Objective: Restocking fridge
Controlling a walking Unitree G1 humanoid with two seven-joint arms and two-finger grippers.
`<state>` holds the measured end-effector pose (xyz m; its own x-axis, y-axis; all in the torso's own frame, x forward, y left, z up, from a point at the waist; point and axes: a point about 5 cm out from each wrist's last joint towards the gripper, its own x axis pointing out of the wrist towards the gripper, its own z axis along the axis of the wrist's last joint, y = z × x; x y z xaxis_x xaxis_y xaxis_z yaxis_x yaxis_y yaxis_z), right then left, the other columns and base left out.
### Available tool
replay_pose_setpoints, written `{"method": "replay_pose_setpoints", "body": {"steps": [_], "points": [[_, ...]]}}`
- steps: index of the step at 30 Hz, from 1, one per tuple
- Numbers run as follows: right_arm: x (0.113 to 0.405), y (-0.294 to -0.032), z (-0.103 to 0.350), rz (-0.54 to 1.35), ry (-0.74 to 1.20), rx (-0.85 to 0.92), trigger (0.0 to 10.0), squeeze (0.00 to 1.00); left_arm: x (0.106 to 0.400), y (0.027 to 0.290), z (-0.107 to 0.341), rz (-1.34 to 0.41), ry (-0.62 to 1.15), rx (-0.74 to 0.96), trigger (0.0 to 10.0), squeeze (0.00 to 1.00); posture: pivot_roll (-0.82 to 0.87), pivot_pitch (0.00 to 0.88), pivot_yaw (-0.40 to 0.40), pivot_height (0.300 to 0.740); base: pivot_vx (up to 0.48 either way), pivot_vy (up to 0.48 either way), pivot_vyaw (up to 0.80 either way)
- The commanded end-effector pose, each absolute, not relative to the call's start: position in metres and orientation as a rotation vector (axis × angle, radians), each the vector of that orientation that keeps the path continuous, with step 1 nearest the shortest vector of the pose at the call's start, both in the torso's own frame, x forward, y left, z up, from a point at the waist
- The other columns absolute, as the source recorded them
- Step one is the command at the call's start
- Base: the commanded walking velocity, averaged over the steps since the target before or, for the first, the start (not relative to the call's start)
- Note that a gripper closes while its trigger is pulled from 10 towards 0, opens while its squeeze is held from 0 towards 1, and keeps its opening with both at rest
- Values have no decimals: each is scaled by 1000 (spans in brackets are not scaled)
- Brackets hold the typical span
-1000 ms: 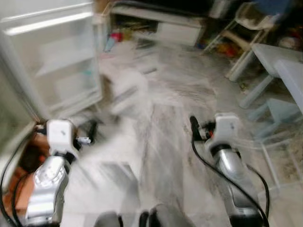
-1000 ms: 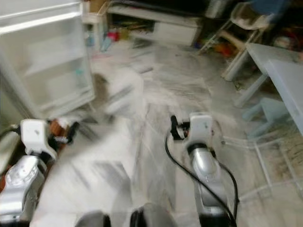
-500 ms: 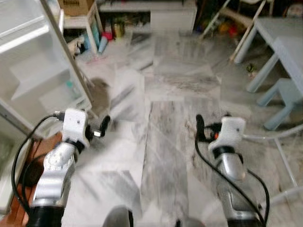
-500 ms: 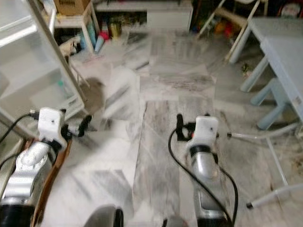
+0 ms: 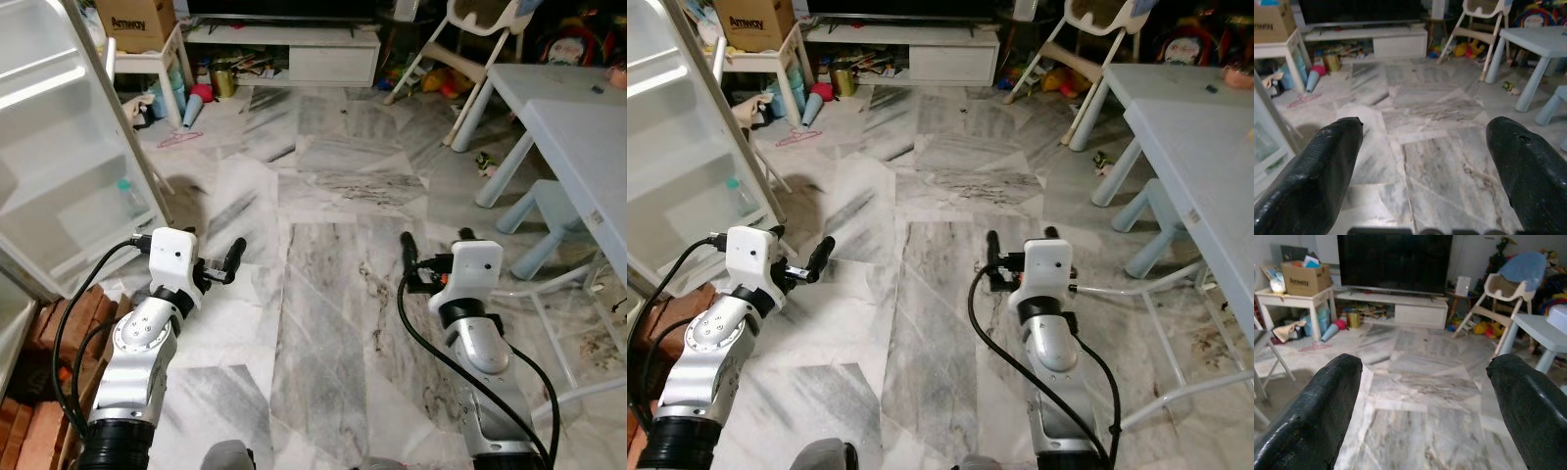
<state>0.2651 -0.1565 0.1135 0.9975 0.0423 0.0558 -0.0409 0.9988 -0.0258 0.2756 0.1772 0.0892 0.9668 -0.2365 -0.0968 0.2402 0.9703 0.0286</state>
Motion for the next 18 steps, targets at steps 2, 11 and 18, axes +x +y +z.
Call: {"method": "replay_pose_setpoints", "body": {"steps": [2,11,18], "points": [[270,-158,116,39,-49,-22,10000,0,271,181,88,-237,92,39,10000,0,14,67,-29,740,480,0,0],[272,-162,115,22,-55,-17,10000,0,278,179,92,-253,75,48,10000,0,10,73,-25,740,480,0,-800],[273,-161,115,29,-54,-12,10000,0,278,180,91,-266,80,56,10000,0,19,67,-31,740,480,0,-800]]}}
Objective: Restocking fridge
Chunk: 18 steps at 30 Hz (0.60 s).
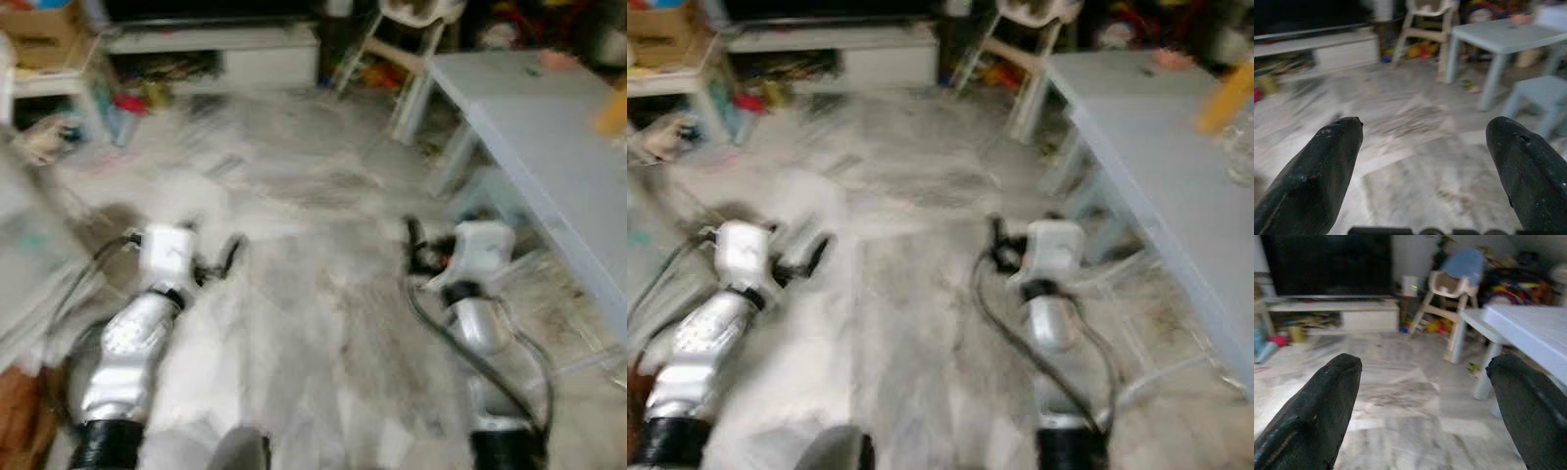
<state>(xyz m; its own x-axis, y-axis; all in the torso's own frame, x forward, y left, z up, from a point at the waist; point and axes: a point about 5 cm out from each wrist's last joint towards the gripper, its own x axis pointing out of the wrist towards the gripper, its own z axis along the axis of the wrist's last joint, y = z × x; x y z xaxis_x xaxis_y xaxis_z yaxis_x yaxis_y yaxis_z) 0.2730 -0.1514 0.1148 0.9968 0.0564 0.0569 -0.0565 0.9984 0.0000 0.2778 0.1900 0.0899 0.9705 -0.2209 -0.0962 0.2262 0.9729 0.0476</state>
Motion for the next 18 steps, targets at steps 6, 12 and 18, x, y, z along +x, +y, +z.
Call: {"method": "replay_pose_setpoints", "body": {"steps": [6,12,18], "points": [[275,-159,115,44,-59,-22,10000,0,277,175,90,-280,77,43,10000,0,21,63,-38,740,480,0,-800],[275,-158,115,58,-57,-23,10000,0,275,175,89,-275,81,18,10000,0,20,67,-43,740,480,0,-800],[274,-155,117,70,-63,-13,10000,0,278,176,91,-269,71,-4,10000,0,12,72,-41,740,480,0,-800]]}}
